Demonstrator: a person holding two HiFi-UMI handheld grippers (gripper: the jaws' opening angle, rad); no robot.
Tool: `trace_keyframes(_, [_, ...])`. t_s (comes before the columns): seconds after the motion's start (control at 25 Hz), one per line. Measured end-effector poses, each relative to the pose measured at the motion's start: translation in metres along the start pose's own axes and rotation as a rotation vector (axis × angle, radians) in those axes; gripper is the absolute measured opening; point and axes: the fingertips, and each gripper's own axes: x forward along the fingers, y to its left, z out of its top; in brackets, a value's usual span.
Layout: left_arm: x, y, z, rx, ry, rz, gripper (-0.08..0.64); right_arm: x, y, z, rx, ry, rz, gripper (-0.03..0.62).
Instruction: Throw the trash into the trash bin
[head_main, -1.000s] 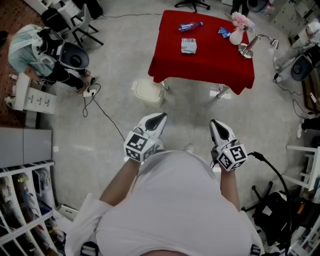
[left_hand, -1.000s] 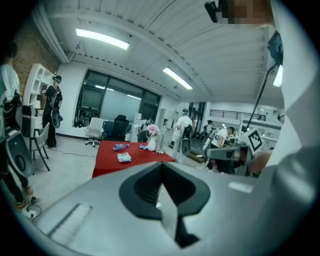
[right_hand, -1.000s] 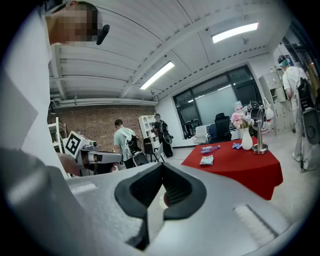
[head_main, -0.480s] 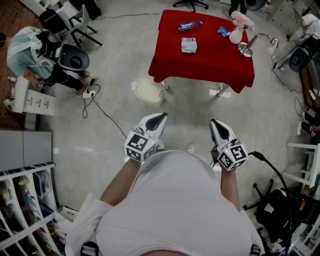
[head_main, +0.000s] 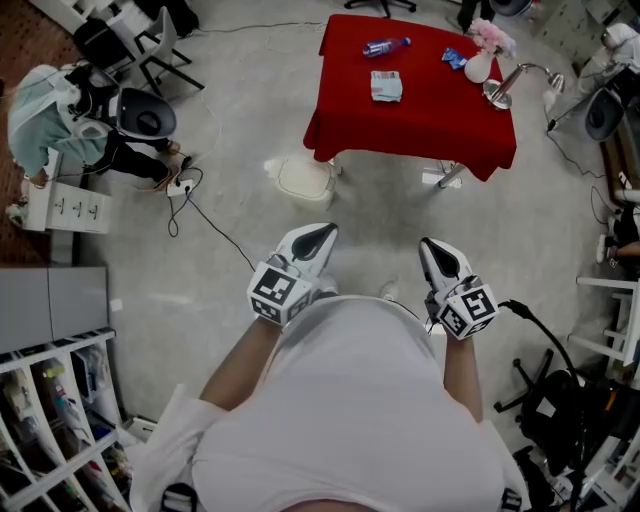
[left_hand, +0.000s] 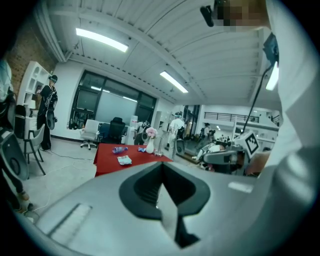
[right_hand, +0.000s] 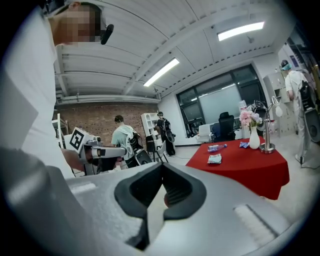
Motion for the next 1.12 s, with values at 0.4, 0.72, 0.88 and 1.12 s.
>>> trace_keyframes(0.4, [-0.028,0.039,-0.009,0.062,0.014,-0.029,0.003,0.040,0.026,-0.002,0.018,-0.019,-0.036,-0.002])
trace_keyframes(0.72, [-0.035,0.068,-0.016,0.030,0.029,-0.009,0.003,0.068,0.041,-0.009,0.017,0.012,-0.004,-0.002])
trace_keyframes(0.88, [-0.032,0.078,-0.021,0.014,0.040,0.000,0.003,0.080,0.043,-0.009,-0.001,0.030,0.018,-0.002])
trace_keyframes(1.12, [-0.018,0.091,-0.017,-0.002,0.053,0.039,0.003,0.098,0.029,-0.006,0.011,0.035,0.056,-0.002])
